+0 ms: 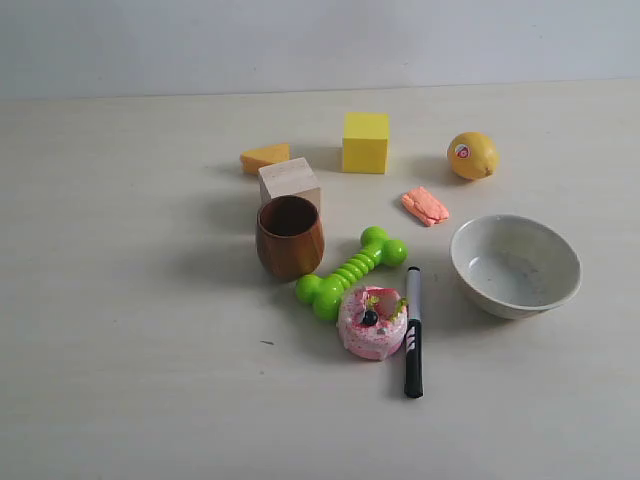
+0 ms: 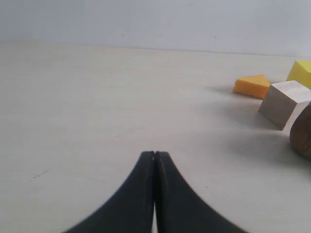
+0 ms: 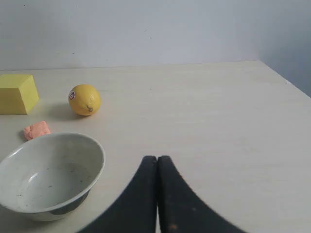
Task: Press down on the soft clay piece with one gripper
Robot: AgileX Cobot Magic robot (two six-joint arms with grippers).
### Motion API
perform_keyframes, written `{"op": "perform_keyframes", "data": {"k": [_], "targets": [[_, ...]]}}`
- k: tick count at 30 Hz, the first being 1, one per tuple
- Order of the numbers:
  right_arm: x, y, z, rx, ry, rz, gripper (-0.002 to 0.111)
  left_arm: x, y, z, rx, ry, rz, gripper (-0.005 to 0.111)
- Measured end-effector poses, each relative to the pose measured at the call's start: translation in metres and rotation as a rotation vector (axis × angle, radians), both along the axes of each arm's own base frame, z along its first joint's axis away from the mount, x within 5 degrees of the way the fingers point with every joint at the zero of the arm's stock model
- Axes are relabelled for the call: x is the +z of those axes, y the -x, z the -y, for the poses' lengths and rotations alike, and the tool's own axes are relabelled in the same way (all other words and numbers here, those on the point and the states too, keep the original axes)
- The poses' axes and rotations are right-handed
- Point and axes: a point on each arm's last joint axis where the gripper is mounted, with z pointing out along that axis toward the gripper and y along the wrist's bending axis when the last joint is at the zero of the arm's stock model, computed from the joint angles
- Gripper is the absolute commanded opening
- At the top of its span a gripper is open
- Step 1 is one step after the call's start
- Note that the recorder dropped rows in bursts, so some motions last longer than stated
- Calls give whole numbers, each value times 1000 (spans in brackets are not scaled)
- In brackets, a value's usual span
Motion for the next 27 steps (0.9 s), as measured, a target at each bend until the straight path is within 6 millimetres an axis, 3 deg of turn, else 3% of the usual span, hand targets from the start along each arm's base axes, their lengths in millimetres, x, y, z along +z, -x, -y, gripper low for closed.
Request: {"op": "perform_keyframes", "data": {"k": [27], "targets": [[0,0,1,-1,24,1,0,0,0,0,0,0,0,0]]}}
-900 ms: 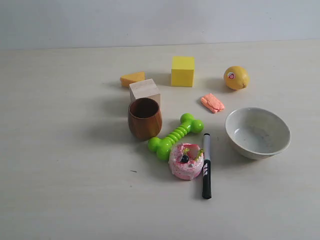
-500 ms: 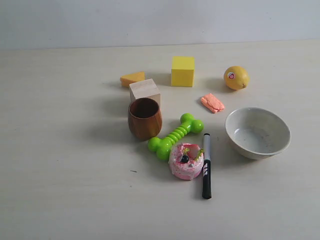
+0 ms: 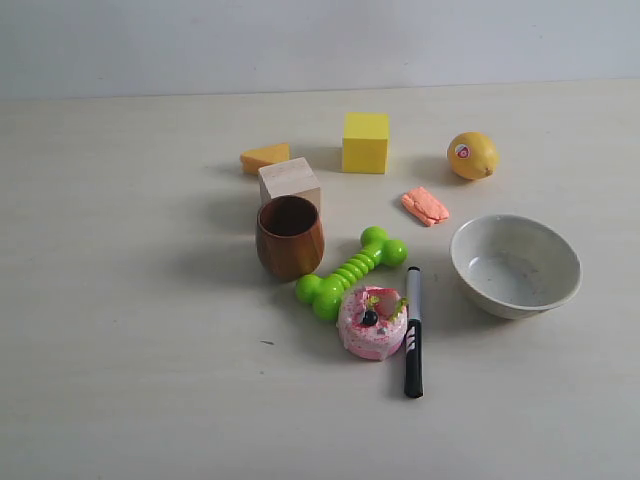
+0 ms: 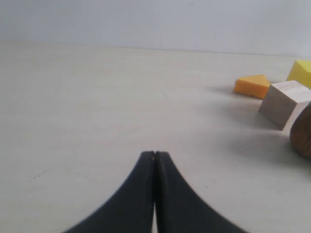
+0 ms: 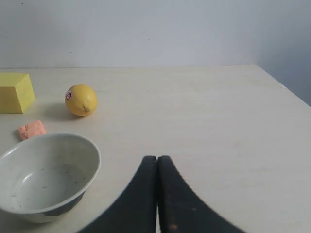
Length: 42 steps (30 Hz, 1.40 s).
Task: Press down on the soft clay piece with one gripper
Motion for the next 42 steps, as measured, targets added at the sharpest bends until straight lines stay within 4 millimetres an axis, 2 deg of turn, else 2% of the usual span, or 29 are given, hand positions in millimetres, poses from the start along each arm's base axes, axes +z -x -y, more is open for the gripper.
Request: {"op": "perform_keyframes", "data": {"k": [4,11,18,25,27,30,35,42], "targets": [[8,-2,0,-3,10,90,0,0,0,0,0,0,0,0],[40,-1,1,-13,51,445,0,0,0,0,0,0,0,0],[49,1,1,-16,62,544,0,0,0,0,0,0,0,0],[76,14,1,-12,27,875,0,0,0,0,0,0,0,0],[80,16,0,-11,19,886,0,0,0,0,0,0,0,0],[98,19,0,-4,-5,874,0,0,0,0,0,0,0,0],[141,20,-1,0,-41,750,0,0,0,0,0,0,0,0],[181,-8,1,-6,-106,471,0,0,0,0,0,0,0,0]]}}
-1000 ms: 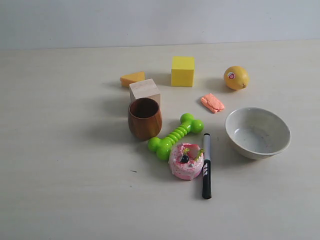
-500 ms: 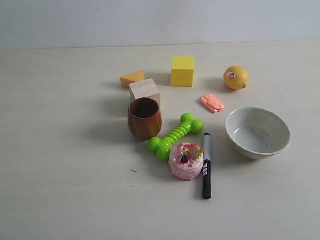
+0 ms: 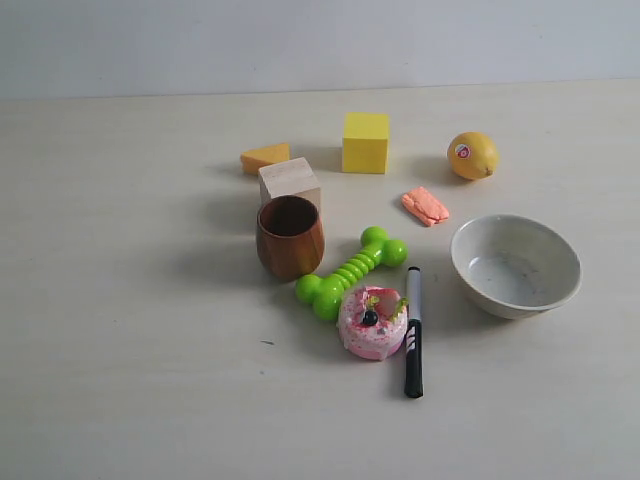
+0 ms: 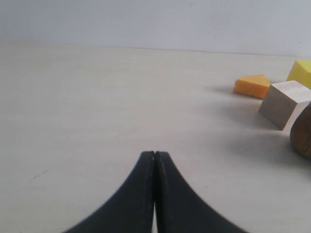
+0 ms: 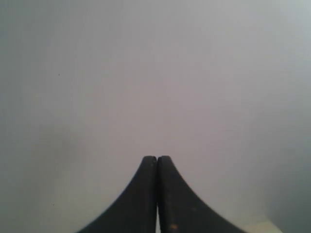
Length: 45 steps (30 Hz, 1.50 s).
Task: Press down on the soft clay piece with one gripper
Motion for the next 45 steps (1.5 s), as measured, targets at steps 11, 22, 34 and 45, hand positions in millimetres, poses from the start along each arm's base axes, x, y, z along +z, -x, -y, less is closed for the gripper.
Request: {"op": "perform_keyframes", "data": {"k": [11,22,34,45], "targets": [[16,-55,-12,178,-121,-238,0,0,0,0,0,0,0,0],[-32,-119,-42,322,-128,-741,0,0,0,0,0,0,0,0],[-28,-129,-42,312,-150,-656,0,0,0,0,0,0,0,0],[-11,-139,-45,334,-96,-684,0,0,0,0,0,0,0,0]]}}
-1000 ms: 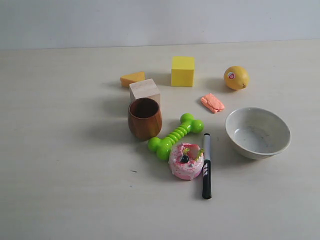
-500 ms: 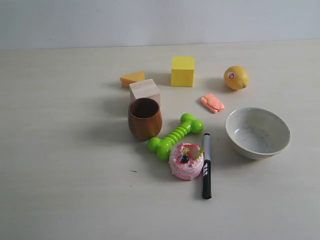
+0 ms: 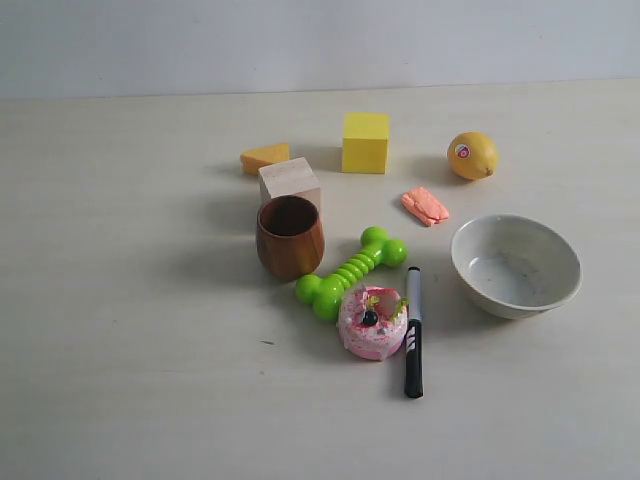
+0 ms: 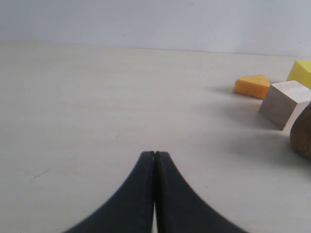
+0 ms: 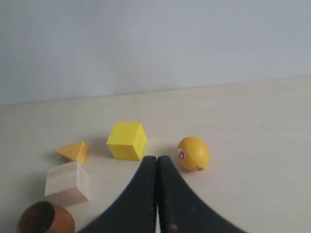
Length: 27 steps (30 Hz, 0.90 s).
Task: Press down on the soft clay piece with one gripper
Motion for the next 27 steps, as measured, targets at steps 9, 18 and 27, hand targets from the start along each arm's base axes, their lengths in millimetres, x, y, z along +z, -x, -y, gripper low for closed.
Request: {"op": "perform_keyframes", "data": {"k": [9,18,27], "targets": [[18,-38,-17,96,24,-197,0,0,0,0,0,0,0,0],[-16,-77,-59,213,140,-397,0,0,0,0,0,0,0,0],[-44,-121,-76,211,176,-548,0,0,0,0,0,0,0,0]]}}
